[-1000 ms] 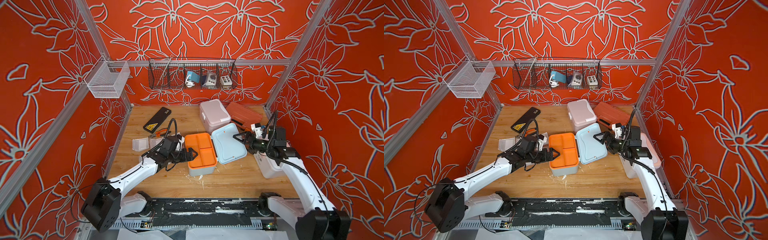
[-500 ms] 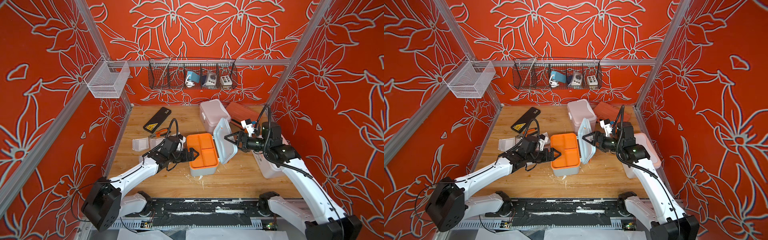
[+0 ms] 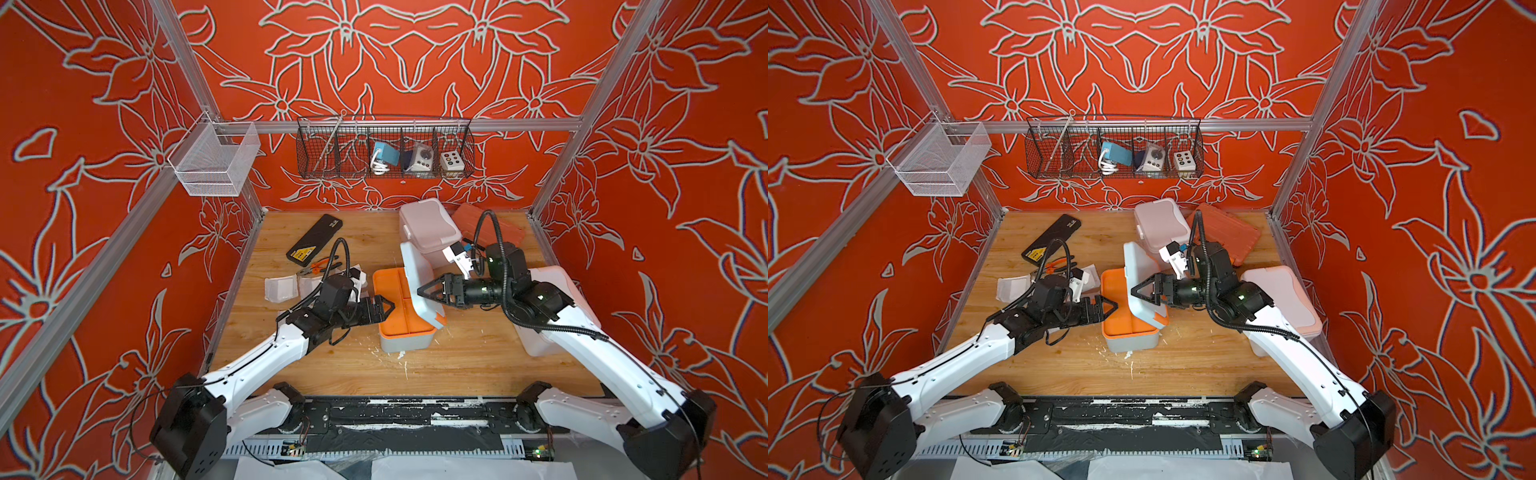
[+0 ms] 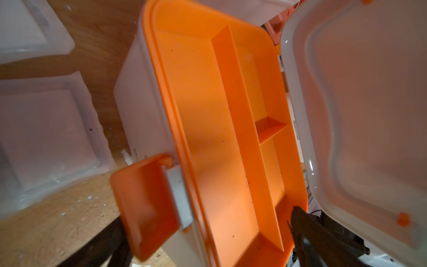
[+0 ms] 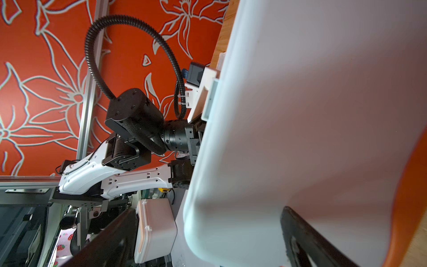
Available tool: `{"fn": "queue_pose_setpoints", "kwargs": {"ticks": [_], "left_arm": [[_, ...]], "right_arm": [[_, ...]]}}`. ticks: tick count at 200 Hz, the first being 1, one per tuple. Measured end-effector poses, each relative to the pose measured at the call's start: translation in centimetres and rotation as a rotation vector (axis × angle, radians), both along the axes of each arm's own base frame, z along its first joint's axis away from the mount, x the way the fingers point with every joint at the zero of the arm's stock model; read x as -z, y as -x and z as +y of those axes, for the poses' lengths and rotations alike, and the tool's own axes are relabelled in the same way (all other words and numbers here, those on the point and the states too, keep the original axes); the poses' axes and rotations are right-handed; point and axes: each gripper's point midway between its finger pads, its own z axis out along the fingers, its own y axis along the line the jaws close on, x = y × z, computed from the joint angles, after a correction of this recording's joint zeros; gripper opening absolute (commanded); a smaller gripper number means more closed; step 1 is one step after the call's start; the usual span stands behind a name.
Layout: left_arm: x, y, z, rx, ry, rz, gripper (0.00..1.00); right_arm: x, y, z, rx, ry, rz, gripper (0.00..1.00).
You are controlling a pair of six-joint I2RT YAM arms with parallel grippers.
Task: Open first aid kits and take out gauze
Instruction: Close the lid of the first aid kit.
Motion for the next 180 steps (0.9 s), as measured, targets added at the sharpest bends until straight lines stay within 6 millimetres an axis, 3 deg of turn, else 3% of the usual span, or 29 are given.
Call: {"fn": "queue_pose_setpoints", "kwargs": {"ticks": [42,70,117,180], "left_arm": [[-3.6,-0.7,4.9,-0.174,0.004,-0.112,0.98],[-4.3,-0.7,7.4,-0.251,0.003,-0.131,0.98],[-3.5,-0.6,8.0,-0.244,0.042,-0.091,0.98],[-2.0,-0.5,8.2,-0.208,0.134,-0.029,0.98]], "right_arm": [[0.5,0.7,1.4,-0.047,0.018,-0.004,0.98],[1.2,0.8,2.2,-0.07,0.037,0.006,0.98],[1.6,0.5,2.4,-0.062,0.097,-0.024,0.98],[3.6,-0.8,-0.1,0.018,0.312,-0.101,0.98]]}}
